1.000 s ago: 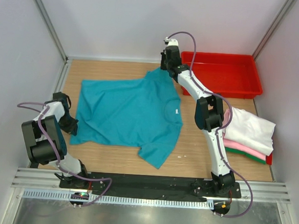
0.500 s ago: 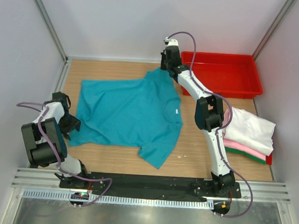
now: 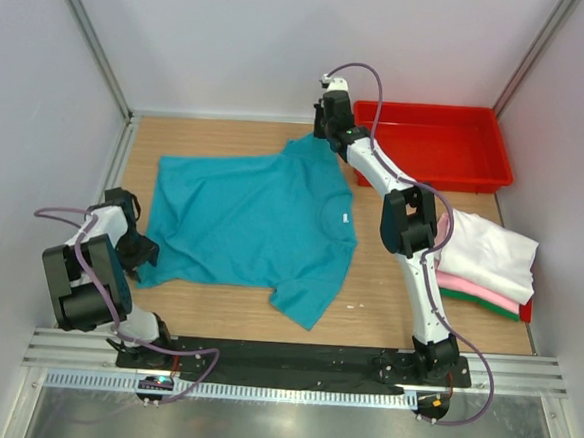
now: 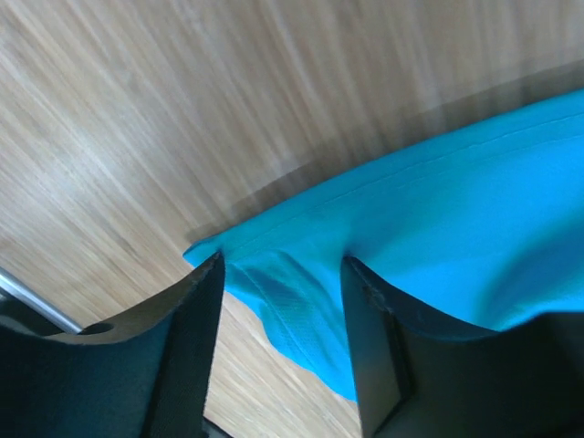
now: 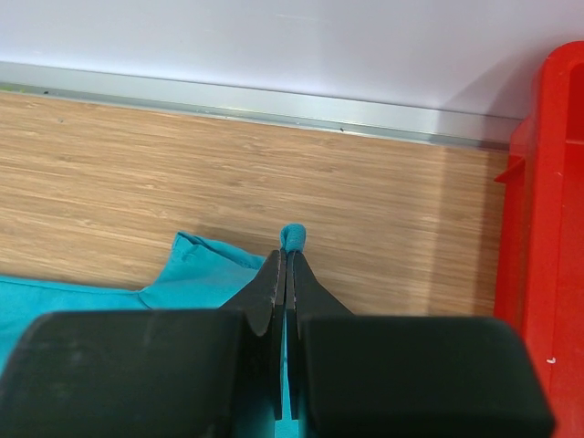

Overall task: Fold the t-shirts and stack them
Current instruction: Flatten the tshirt out

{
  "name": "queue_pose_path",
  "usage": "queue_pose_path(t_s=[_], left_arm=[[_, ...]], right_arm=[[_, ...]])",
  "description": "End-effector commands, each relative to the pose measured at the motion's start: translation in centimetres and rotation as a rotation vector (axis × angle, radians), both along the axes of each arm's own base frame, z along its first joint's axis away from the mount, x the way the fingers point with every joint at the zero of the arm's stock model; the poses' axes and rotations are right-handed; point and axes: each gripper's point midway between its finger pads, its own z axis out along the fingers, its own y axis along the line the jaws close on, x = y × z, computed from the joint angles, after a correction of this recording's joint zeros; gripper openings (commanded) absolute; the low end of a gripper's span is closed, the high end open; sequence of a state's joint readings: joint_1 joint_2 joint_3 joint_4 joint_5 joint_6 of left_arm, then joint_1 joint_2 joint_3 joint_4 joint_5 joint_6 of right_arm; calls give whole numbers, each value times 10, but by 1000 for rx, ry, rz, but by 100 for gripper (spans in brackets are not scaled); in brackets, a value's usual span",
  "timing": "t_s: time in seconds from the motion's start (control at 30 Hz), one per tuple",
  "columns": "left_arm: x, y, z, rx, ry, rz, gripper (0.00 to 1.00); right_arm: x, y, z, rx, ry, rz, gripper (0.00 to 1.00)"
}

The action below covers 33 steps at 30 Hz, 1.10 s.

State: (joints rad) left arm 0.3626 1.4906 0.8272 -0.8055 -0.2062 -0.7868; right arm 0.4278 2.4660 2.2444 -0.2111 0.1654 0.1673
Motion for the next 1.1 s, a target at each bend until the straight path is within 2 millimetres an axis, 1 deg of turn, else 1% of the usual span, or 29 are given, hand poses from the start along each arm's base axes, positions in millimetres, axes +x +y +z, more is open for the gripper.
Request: queue_pose_path(t_s=[0.0, 0.07, 0.1, 0.17, 0.2, 0.23, 0.27, 0.3, 0.4, 0.47, 0.53, 0.57, 0.63, 0.7, 0.77, 0.8, 0.9, 0.93, 1.0, 1.03, 1.07], left_arm=[[-7, 2, 2, 22, -4, 57, 54], [-8, 2, 1, 28, 4, 67, 50], [-11, 5, 0, 43, 15, 82, 45], [-14, 7, -1, 57, 24, 97, 37], [-17, 8, -1, 67, 29, 108, 26], [-20, 7, -3, 71, 30, 124, 18], [-23, 7, -4, 77, 33, 141, 7], [-25, 7, -6, 83, 34, 154, 0], [-32, 2, -13, 74, 34, 198, 0], [-34, 1, -14, 73, 22, 222, 0], [-32, 3, -10, 91, 6, 228, 0], [-25, 7, -2, 104, -35, 226, 0], [-20, 13, 10, 125, -75, 220, 0], [-14, 26, 33, 177, -132, 210, 0], [-18, 36, 46, 219, -142, 215, 0], [-22, 37, 50, 226, -124, 210, 0], [-29, 33, 47, 220, -133, 250, 0], [-36, 29, 41, 208, -120, 259, 0], [-43, 23, 35, 194, -125, 292, 0], [-51, 21, 28, 185, -101, 305, 0], [-53, 18, 26, 177, -95, 304, 0]], right_arm=[[2, 0, 24, 15, -51, -3, 1], [3, -1, 24, 14, -53, -3, 1], [3, -2, 24, 13, -52, -6, 1], [3, -3, 25, 11, -52, -7, 1], [2, -3, 26, 13, -52, -6, 1], [2, -3, 25, 11, -49, -7, 1], [3, -4, 27, 11, -54, -10, 1], [3, -5, 25, 11, -50, -12, 1], [4, -7, 28, 16, -54, -16, 1], [3, -7, 30, 23, -55, -14, 1], [3, -8, 34, 29, -60, -15, 1], [3, -9, 34, 28, -59, -18, 1], [3, -10, 36, 26, -59, -19, 1], [3, -12, 38, 26, -60, -25, 1], [2, -12, 38, 31, -57, -27, 1], [2, -12, 38, 31, -57, -27, 1], [1, -10, 37, 40, -50, -24, 1], [1, -11, 37, 38, -49, -23, 1], [0, -11, 36, 34, -47, -22, 1], [0, -11, 36, 32, -47, -22, 1], [-1, -11, 34, 32, -41, -21, 1]])
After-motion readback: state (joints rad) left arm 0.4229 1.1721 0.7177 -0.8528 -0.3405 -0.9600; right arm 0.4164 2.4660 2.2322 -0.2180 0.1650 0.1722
